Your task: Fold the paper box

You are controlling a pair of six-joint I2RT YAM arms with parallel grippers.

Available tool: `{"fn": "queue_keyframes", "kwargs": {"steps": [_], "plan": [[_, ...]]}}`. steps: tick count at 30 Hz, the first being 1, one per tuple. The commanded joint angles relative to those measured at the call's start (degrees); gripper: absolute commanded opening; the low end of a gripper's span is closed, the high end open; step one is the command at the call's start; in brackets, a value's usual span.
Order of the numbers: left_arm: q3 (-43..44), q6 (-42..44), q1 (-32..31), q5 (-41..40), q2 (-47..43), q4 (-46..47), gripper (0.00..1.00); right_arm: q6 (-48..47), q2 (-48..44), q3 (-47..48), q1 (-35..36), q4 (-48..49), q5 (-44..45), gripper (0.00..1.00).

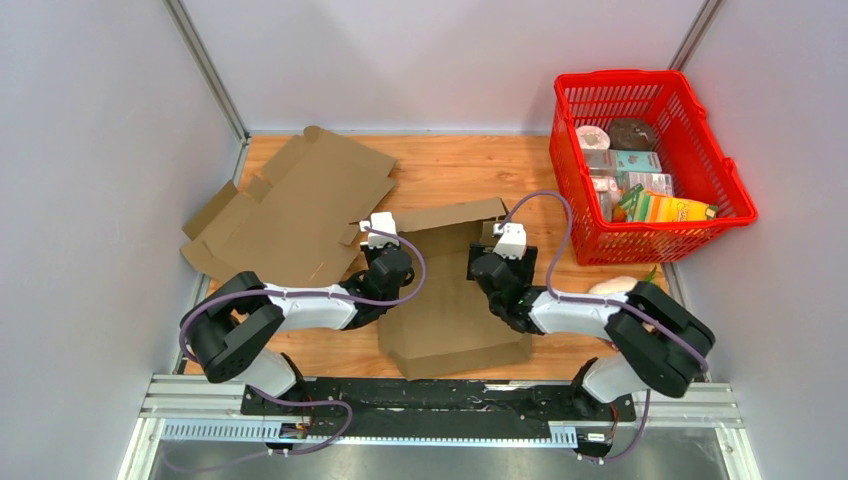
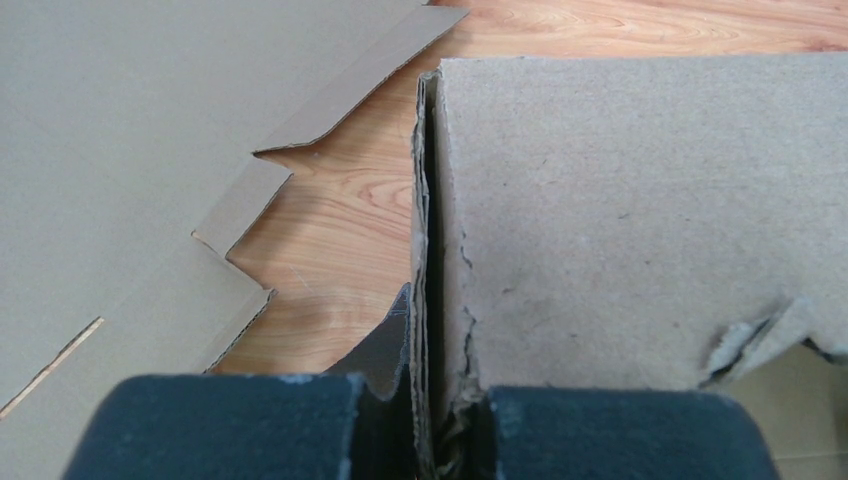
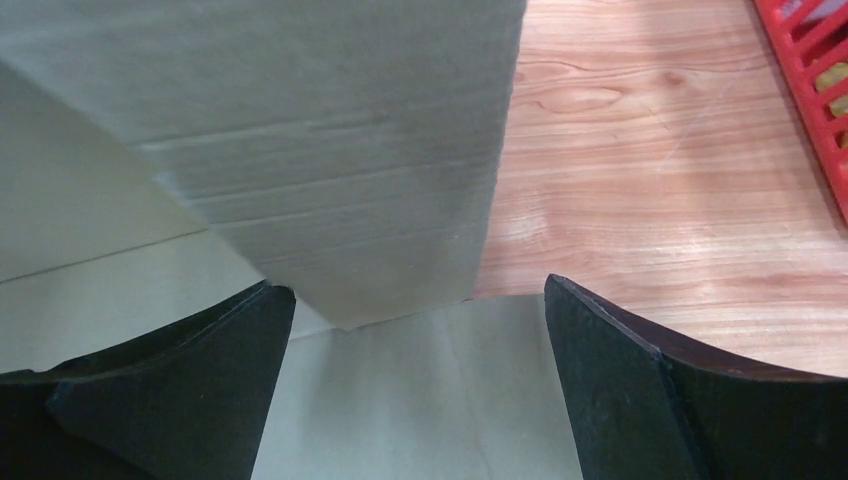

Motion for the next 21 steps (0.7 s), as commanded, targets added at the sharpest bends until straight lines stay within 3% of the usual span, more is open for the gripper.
{"fn": "queue_keyframes", "kwargs": {"steps": [1,3,6,10,13,15,16,17,19,21], "plan": [[0.5,-2.2,-0.5,0.1,-1.2,-2.2,0.00,2.0,4.7,3.2,0.4,4.4,9.5,1.00],[0.3,-2.2,-0.5,-0.3,-1.4,-1.6,0.00,3.2,6.3,5.8,0.4,1.7,14.3,1.00],[0.6,-2.2,-0.5,-0.4,-1.0,-1.8,0.00,10.9,8.4,9.6,0.3,-10.2,22.3,1.00],[0.6,-2.9,-0.4,-0.2,-0.8,-1.8,0.00,10.0,9.8,8.7,-1.1,-7.2,24.5,0.96],[0.6,-2.9,-0.5,-0.1,-0.7,-1.8,0.00,9.9,12.6,10.6,-1.7,-7.1,24.8,0.85],[0.7,-2.9,-0.5,-0.4,-0.6,-2.0,0.00,8.3,13.3,11.0,-2.1,-5.9,25.3,0.70],[0.7,-2.9,-0.5,-0.4,-0.6,-2.2,0.00,6.6,13.3,10.8,-2.3,-2.3,24.8,0.69],[0.7,-2.8,-0.5,-0.6,-0.5,-2.2,0.00,2.5,12.3,9.1,-2.4,1.2,21.3,0.70],[0.9,-2.7,-0.4,-0.6,-0.4,-2.3,0.00,-7.8,7.3,6.4,-2.0,8.7,14.5,0.83],[1.1,-2.7,-0.5,-0.7,-0.2,-2.4,0.00,-10.9,2.3,3.2,-1.8,8.1,6.0,0.94]]}}
